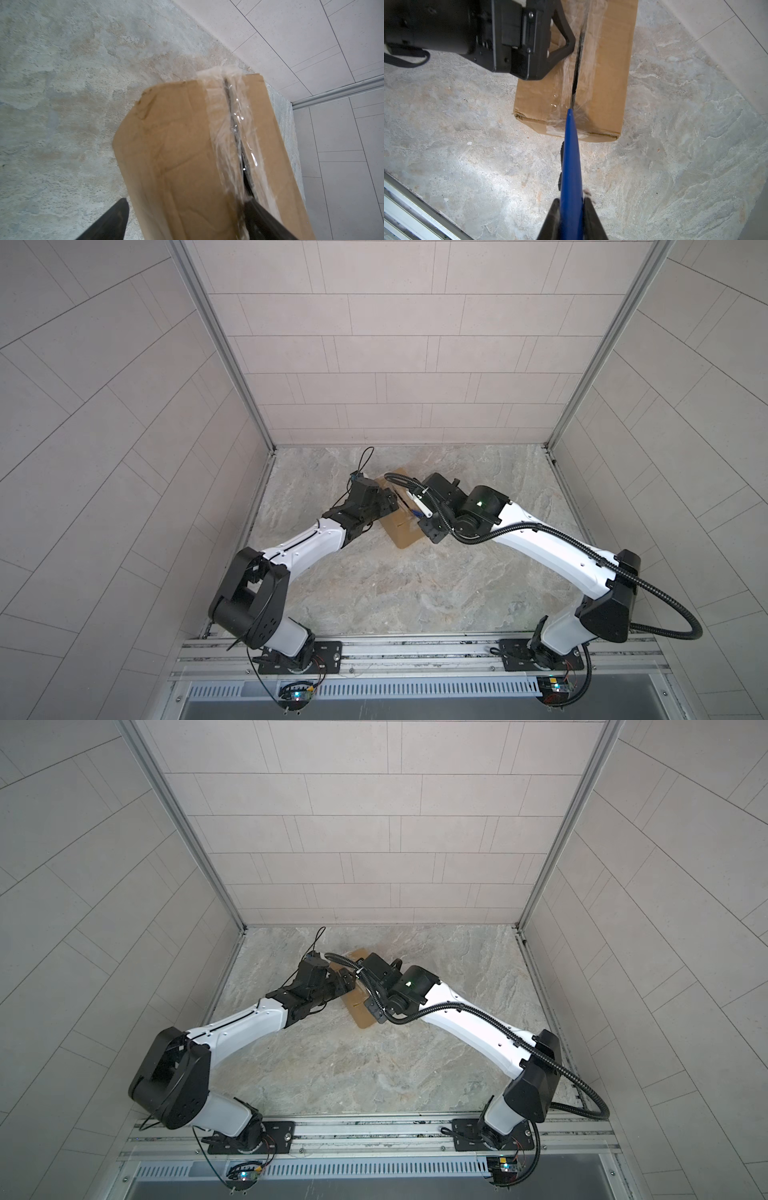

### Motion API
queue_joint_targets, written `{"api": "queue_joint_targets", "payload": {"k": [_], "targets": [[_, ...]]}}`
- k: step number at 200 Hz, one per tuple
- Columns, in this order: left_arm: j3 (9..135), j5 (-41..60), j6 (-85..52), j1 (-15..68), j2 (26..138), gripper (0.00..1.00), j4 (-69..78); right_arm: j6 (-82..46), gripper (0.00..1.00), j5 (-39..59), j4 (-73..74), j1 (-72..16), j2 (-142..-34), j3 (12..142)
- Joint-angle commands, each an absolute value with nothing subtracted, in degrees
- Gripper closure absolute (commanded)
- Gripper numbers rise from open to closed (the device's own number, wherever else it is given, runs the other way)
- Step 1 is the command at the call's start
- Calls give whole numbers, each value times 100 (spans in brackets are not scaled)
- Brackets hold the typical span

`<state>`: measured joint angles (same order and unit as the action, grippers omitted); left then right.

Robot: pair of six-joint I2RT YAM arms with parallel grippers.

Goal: Unpack the express box

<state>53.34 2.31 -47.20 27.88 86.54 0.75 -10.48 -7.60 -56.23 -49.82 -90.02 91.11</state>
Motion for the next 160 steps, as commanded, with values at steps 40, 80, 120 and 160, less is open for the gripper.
{"api": "queue_joint_targets", "payload": {"k": [40, 80, 120, 160], "targets": [[5265, -39, -4781, 2689, 8805, 11, -229, -1028, 100, -749, -6582, -5025, -8628, 9119], [5247, -63, -4817, 2691, 8796, 11, -237, -1119, 100, -841, -6705, -5069, -8210, 8838], [5256, -62, -4834, 2689, 8789, 11, -228, -1213, 100, -802, -6686, -5133, -8104, 8816], [5264, -44, -4834, 2689, 8763, 11, -228, -1248, 100, -651, -6291, -5150, -8252, 8781]]}}
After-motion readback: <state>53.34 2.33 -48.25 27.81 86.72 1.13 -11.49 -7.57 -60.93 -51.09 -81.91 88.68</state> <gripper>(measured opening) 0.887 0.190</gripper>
